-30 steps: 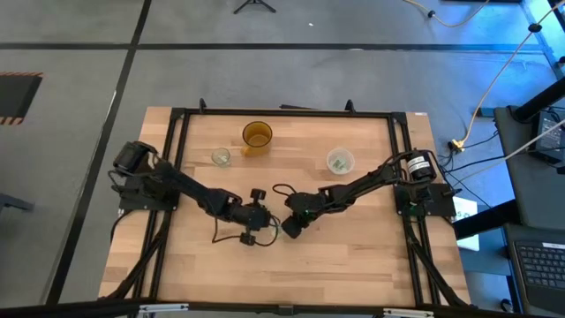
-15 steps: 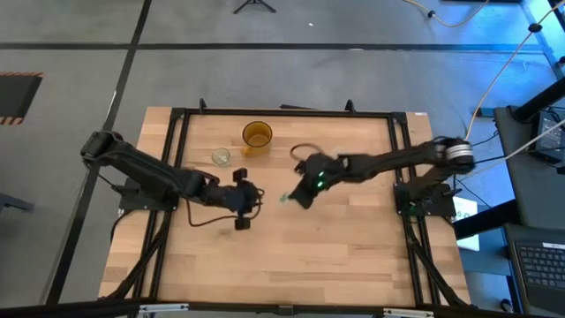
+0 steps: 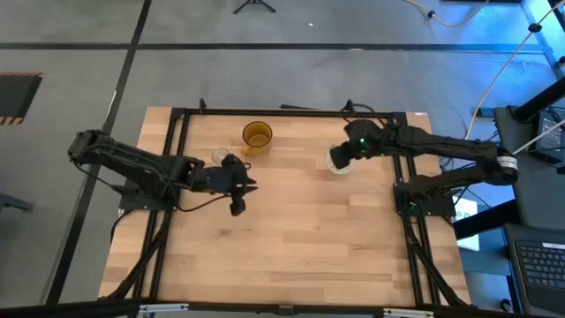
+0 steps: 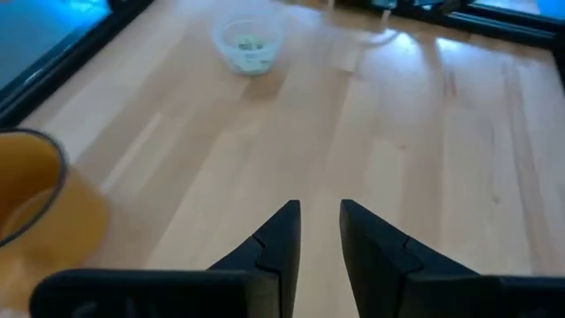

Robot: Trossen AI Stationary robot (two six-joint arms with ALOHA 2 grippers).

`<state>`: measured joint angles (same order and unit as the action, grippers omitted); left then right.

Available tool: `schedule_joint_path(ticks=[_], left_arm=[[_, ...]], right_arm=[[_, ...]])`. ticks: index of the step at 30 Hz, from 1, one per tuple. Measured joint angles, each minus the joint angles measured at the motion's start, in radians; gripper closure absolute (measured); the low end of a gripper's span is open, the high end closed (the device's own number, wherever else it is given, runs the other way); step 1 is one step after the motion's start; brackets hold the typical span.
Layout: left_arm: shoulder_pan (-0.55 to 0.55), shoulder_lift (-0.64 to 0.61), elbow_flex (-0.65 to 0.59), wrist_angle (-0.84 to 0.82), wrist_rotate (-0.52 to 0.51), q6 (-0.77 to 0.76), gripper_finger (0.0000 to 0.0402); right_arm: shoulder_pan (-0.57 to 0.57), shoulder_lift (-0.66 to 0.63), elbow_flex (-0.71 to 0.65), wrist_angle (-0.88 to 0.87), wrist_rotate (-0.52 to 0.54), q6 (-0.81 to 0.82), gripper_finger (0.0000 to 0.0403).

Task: Pick and place Stevia / Truvia into bins
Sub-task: Put the stevia packet into the transparent container

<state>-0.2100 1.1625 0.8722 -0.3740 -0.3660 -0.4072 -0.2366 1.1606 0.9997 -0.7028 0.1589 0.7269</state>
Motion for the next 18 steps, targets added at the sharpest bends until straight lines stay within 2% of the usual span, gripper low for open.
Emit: schedule_joint_path(ticks=[4, 6, 8, 12, 18], left_arm=[[0.025, -0.053, 0.0, -0.063, 0.006, 0.0, 0.0323], [0.032, -0.085, 0.0, -0.106, -0.004, 0.0, 0.0323], [0.04, -0.112, 0.0, -0.128, -0.009, 0.0, 0.0323], [0.044, -0.165, -0.004, -0.135, -0.025, -0.001, 0.0323], [0.044, -0.271, -0.114, -0.111, -0.034, -0.05, 0.0323]], right_arm=[[-0.064, 0.014, -0.017, -0.088, 0.005, -0.007, 0.0401], [-0.086, 0.032, -0.043, -0.093, -0.027, -0.011, 0.0401], [-0.108, 0.045, -0.078, -0.074, -0.077, -0.026, 0.0401], [-0.127, 0.075, -0.146, -0.045, -0.108, -0.029, 0.0401], [-0.129, 0.108, -0.233, 0.092, -0.156, -0.025, 0.0401]])
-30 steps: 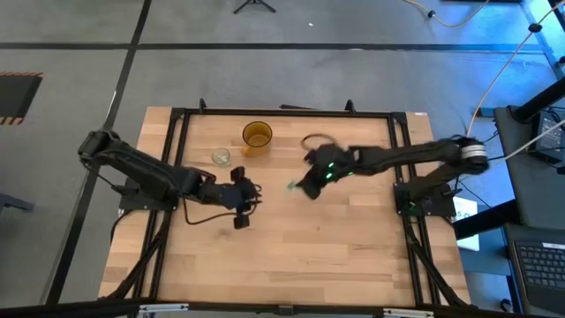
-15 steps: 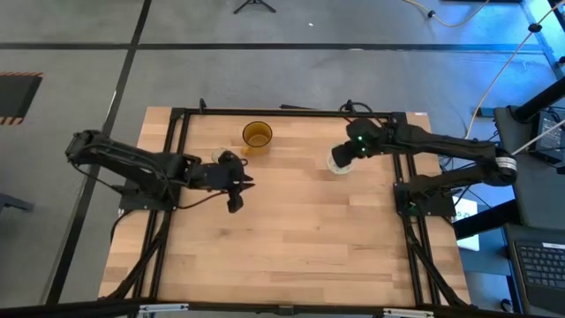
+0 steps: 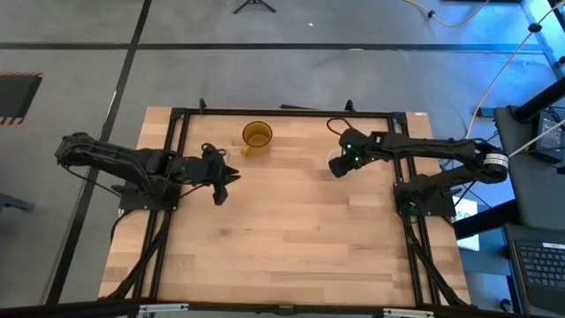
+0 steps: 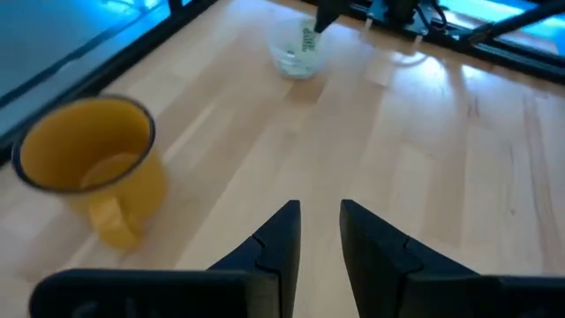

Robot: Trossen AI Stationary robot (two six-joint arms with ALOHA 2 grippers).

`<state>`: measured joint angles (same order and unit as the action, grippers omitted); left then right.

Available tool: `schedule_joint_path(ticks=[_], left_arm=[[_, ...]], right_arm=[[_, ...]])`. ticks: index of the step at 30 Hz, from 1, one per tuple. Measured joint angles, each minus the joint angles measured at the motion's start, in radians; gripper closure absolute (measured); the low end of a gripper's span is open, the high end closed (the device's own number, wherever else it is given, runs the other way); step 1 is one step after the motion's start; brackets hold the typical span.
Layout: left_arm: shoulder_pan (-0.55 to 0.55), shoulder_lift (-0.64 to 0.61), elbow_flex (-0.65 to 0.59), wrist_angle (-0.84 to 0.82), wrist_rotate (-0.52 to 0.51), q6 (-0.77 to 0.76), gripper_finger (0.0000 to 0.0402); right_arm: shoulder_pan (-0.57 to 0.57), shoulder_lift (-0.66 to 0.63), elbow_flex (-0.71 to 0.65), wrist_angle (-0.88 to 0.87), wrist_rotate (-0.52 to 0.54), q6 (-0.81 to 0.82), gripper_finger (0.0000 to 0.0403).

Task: Pick and place Stevia / Truvia into bins
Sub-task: Put the stevia packet into the transparent container

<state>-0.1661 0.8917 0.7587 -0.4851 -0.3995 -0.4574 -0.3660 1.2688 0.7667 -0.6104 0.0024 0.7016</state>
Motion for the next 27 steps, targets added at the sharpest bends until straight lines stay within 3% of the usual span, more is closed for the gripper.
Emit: schedule_joint_path(ticks=[15, 24, 27], left_arm=[[0.0, -0.204, -0.261, 0.154, -0.019, -0.109, 0.0323], [0.0, -0.32, -0.325, 0.145, -0.079, -0.132, 0.0323], [0.0, -0.347, -0.327, 0.144, -0.101, -0.124, 0.0323]], right_arm=[[-0.058, 0.124, -0.009, 0.03, 0.003, -0.017, 0.0391], [-0.057, 0.122, -0.009, 0.033, 0.005, -0.032, 0.033], [-0.057, 0.107, -0.009, 0.018, 0.05, -0.03, 0.0304]])
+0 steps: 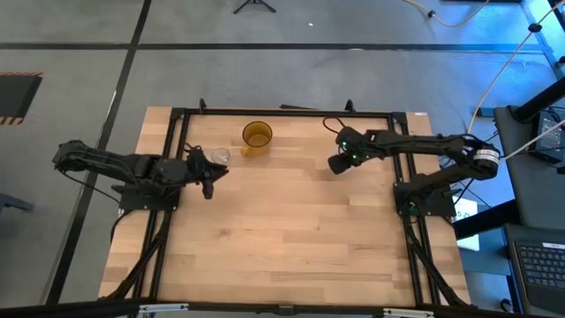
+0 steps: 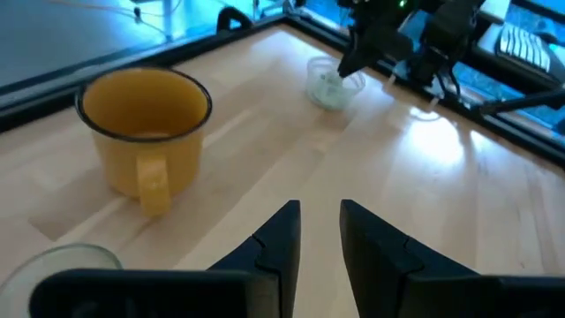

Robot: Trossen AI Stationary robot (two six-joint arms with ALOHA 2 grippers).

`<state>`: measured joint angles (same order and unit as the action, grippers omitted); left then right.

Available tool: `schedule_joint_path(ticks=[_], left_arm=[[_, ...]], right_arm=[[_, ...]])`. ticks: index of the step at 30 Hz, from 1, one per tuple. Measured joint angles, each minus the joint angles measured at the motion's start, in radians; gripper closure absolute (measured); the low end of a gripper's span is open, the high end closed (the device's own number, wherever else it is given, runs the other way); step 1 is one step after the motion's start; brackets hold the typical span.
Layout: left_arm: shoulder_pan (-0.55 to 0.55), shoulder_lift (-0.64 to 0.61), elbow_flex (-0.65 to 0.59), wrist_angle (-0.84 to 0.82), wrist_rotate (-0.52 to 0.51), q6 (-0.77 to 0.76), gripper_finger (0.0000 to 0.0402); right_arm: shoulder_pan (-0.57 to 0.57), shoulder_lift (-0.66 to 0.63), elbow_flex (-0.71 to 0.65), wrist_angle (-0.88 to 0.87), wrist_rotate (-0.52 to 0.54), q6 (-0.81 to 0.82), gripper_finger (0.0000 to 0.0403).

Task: Pick and place Stevia / Truvia into bins
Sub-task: Put the stevia packet into the transparent container, then return to Home Position

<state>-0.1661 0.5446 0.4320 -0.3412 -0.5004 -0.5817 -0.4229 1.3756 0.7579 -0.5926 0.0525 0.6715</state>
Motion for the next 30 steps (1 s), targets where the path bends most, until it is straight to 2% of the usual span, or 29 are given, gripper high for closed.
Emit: schedule_joint_path(ticks=[7, 13, 21, 24, 28, 30], left_arm=[[0.0, -0.041, 0.0, -0.048, -0.035, 0.005, 0.0323], [0.0, -0.085, 0.0, -0.084, -0.057, 0.001, 0.0323], [-0.015, -0.212, 0.0, -0.151, -0.091, 0.016, 0.0323], [-0.015, -0.27, 0.0, -0.151, -0.105, 0.049, 0.0323], [-0.015, -0.349, 0.0, -0.158, -0.115, 0.081, 0.0323], [-0.015, -0.386, 0.0, -0.167, -0.114, 0.089, 0.0323]], right_arm=[[0.0, -0.103, 0.076, -0.156, 0.156, 0.0, 0.0276], [0.063, -0.243, 0.105, -0.146, 0.185, 0.023, 0.0275], [0.303, -0.457, 0.105, -0.174, 0.372, 0.083, 0.0275], [0.405, -0.476, 0.105, -0.168, 0.467, 0.089, 0.0275], [0.531, -0.476, 0.105, -0.189, 0.645, 0.122, 0.0275], [0.576, -0.477, 0.105, -0.224, 0.689, 0.141, 0.0275]])
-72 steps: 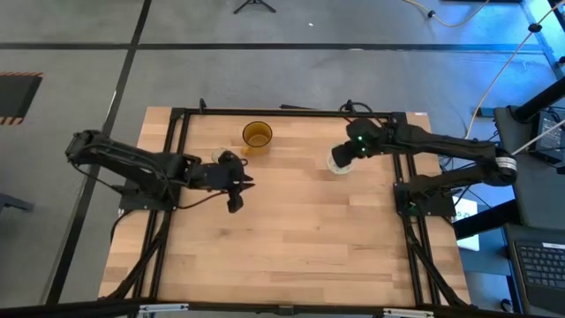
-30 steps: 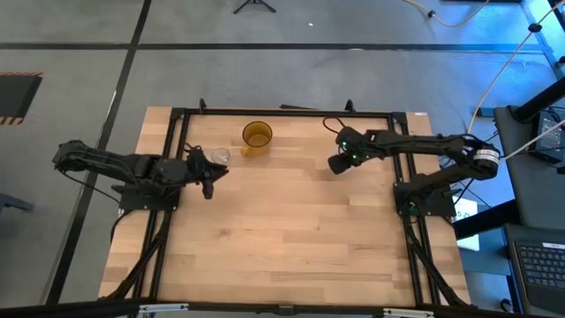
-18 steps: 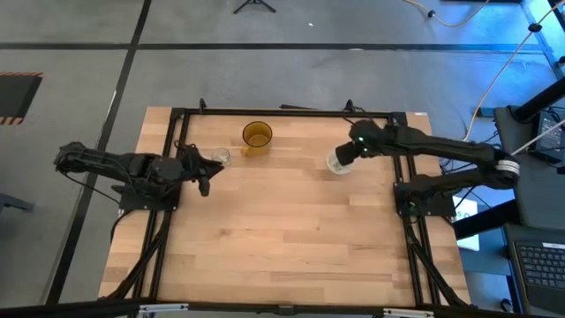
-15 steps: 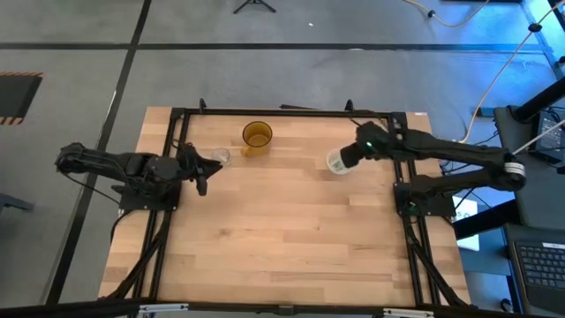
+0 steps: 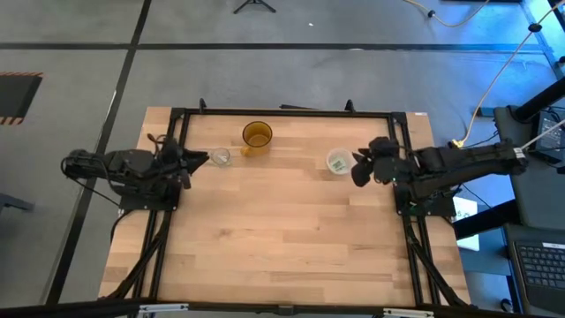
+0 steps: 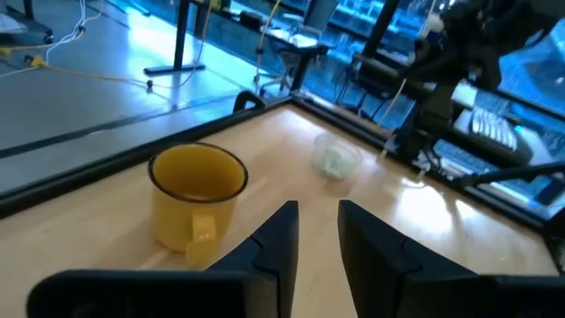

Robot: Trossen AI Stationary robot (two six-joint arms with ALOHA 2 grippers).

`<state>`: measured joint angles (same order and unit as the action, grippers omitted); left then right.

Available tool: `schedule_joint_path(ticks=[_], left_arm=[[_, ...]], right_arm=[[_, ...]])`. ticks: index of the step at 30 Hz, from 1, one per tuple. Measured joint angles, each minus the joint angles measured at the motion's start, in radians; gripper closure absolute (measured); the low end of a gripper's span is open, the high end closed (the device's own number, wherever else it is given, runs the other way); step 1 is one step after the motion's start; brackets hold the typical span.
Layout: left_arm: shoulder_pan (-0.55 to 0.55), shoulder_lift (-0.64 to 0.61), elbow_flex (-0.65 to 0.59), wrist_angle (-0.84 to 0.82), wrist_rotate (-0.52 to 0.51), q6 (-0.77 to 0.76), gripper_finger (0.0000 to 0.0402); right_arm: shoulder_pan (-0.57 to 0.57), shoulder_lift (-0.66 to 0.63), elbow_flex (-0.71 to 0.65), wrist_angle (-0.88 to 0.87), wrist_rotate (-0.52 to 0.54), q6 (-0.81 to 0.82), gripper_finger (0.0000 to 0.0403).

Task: Pick and place Stevia / Truvia into bins
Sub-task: Return to Home Position

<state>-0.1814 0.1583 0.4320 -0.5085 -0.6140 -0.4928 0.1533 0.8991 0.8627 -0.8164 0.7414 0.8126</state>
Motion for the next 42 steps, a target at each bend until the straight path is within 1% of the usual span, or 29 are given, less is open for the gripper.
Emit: schedule_joint_path(ticks=[5, 10, 12, 14, 16, 19, 22, 24, 28, 32, 39, 42], left_arm=[[0.0, -0.077, 0.0, -0.049, -0.004, 0.01, 0.0323], [0.0, -0.121, 0.0, -0.067, -0.007, 0.025, 0.0323], [0.0, -0.125, -0.001, -0.074, -0.006, 0.027, 0.0323], [0.0, -0.128, -0.03, -0.038, -0.007, 0.026, 0.0323], [0.0, -0.134, -0.087, 0.012, 0.013, 0.026, 0.0323], [0.0, -0.148, -0.161, 0.078, 0.033, 0.023, 0.0323], [0.0, -0.157, -0.209, 0.102, 0.032, -0.001, 0.0323], [0.0, -0.158, -0.218, 0.101, 0.044, -0.01, 0.0323], [0.0, -0.158, -0.221, 0.102, 0.047, 0.001, 0.0323], [0.0, -0.158, -0.221, 0.089, 0.029, 0.005, 0.0327], [0.0, -0.158, -0.21, 0.092, 0.024, 0.006, 0.0343], [0.0, -0.158, -0.211, 0.093, 0.011, 0.0, 0.0347]], right_arm=[[0.053, -0.006, 0.0, -0.031, 0.007, 0.012, 0.0275], [0.054, -0.023, -0.001, 0.002, -0.008, -0.058, 0.0275], [0.054, -0.026, -0.001, 0.047, -0.022, -0.097, 0.0275], [0.054, -0.022, -0.002, 0.131, -0.05, -0.148, 0.0275], [0.054, -0.008, -0.014, 0.283, -0.107, -0.235, 0.0275], [0.051, 0.01, -0.055, 0.511, -0.25, -0.389, 0.0275], [0.037, 0.014, -0.109, 0.705, -0.389, -0.456, 0.0275], [0.026, 0.014, -0.144, 0.774, -0.432, -0.459, 0.0275], [-0.001, -0.008, -0.22, 0.829, -0.44, -0.451, 0.0275], [-0.027, -0.09, -0.311, 0.862, -0.44, -0.41, 0.0275], [-0.054, -0.334, -0.425, 0.874, -0.44, -0.4, 0.0275], [-0.053, -0.422, -0.466, 0.871, -0.44, -0.426, 0.0275]])
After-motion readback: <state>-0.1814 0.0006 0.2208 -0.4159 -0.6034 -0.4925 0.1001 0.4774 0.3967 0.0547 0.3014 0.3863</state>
